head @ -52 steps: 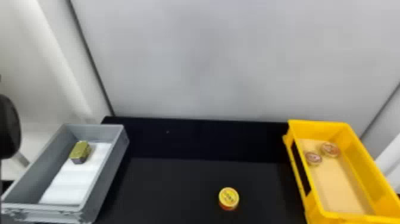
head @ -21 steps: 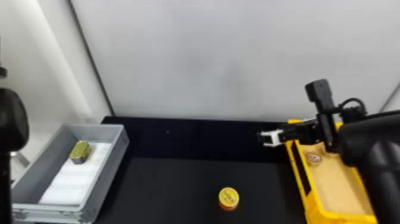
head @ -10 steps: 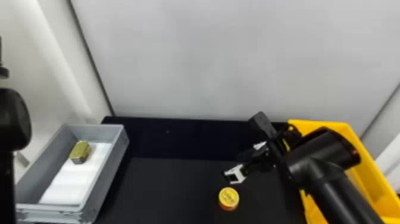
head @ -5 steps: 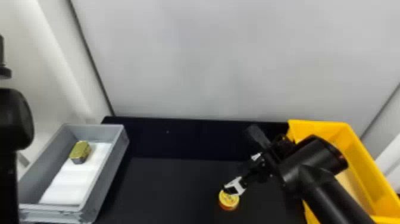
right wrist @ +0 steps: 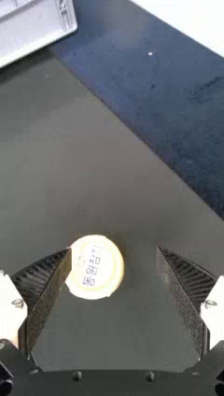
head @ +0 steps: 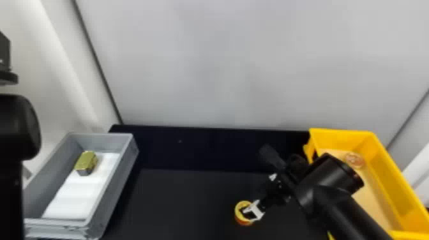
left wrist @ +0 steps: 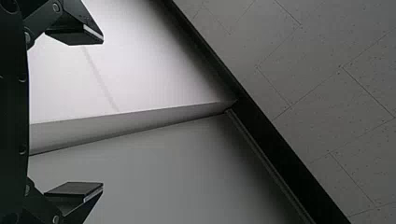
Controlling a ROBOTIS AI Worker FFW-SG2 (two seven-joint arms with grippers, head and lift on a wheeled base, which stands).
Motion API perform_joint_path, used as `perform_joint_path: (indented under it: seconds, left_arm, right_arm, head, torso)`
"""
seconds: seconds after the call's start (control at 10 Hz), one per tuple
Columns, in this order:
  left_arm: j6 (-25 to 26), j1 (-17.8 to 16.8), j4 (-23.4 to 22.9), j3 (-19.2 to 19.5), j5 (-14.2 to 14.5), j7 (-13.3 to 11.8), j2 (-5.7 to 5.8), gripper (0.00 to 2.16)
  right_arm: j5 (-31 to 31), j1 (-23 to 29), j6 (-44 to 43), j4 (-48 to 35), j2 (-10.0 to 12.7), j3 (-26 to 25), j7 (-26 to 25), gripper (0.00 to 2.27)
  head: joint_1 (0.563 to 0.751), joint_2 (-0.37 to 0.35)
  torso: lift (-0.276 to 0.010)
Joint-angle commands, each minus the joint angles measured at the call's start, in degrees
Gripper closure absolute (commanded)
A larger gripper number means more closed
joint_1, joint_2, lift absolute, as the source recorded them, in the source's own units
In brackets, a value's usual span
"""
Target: Pick up the round yellow can and place it in the yellow rectangular box
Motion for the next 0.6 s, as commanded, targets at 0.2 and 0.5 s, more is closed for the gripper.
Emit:
perform_joint_path:
  seconds: [0.2,0.5]
  left_arm:
    - [-0.01,-0.14,0.00,-0.70,-0.05,0.00,-0.03,0.16]
    - [-0.10,-0.14,0.09,-0.87,-0.05,0.00,-0.29,0.16]
  right_arm:
    - [0.31,-0.71,-2.15,2.14,-0.28,0.31,-0.75,0.12]
    - [0.49,-0.89,-2.86,3.02,-0.55,0.66,-0.84,0.12]
  head:
    - [0.663,0.054]
    - [0.663,0.054]
  torso:
    - [-0.010]
    - [-0.010]
